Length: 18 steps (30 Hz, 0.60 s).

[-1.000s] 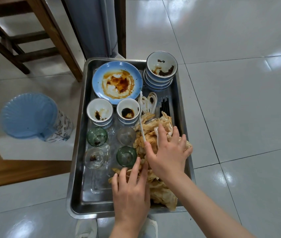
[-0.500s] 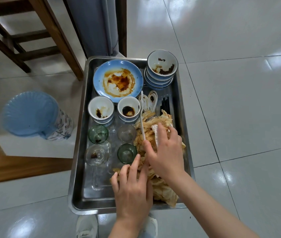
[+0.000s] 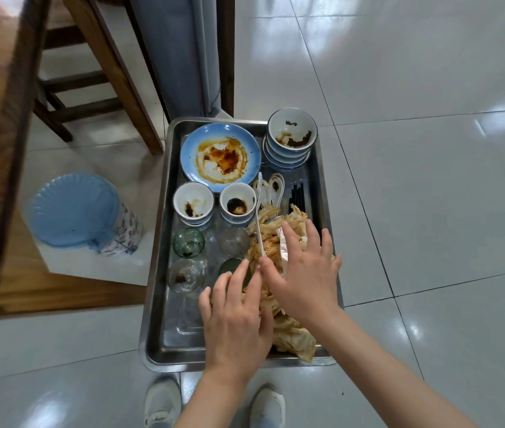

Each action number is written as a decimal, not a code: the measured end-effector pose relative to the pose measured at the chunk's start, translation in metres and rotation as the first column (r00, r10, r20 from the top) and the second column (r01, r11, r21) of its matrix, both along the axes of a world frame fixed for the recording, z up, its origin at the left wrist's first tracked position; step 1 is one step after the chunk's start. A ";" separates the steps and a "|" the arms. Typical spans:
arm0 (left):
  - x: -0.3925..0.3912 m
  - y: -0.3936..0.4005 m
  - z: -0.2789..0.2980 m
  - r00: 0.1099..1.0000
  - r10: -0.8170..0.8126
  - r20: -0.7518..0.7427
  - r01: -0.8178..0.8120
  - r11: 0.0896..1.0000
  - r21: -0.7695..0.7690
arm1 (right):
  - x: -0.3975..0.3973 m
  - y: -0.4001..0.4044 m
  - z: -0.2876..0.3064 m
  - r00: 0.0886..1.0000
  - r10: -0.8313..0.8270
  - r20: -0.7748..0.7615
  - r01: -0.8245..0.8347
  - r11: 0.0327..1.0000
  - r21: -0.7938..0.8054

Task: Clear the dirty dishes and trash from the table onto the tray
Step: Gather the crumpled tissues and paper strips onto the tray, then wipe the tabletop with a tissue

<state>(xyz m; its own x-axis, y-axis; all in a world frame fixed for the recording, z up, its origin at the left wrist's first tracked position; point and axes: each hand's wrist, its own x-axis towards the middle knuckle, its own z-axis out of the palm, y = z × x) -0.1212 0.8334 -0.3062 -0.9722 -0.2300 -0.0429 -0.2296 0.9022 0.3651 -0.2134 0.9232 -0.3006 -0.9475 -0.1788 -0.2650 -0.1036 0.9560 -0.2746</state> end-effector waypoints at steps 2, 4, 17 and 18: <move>-0.006 -0.009 0.017 1.000 0.003 -0.007 -0.003 1.000 0.012 | 0.001 -0.001 0.016 1.000 0.000 -0.006 -0.001 0.999 -0.037; -0.009 -0.019 0.034 1.000 0.006 -0.017 -0.005 1.000 0.011 | 0.003 -0.001 0.034 1.000 0.004 -0.011 -0.004 0.997 -0.071; 0.033 -0.098 0.190 0.980 0.197 -0.004 -0.197 0.978 -0.065 | 0.034 -0.006 0.174 0.987 0.157 -0.019 -0.158 0.980 -0.123; 0.040 -0.106 0.203 0.976 0.219 0.013 -0.217 0.974 -0.062 | 0.036 -0.007 0.186 0.983 0.182 -0.020 -0.183 0.977 -0.112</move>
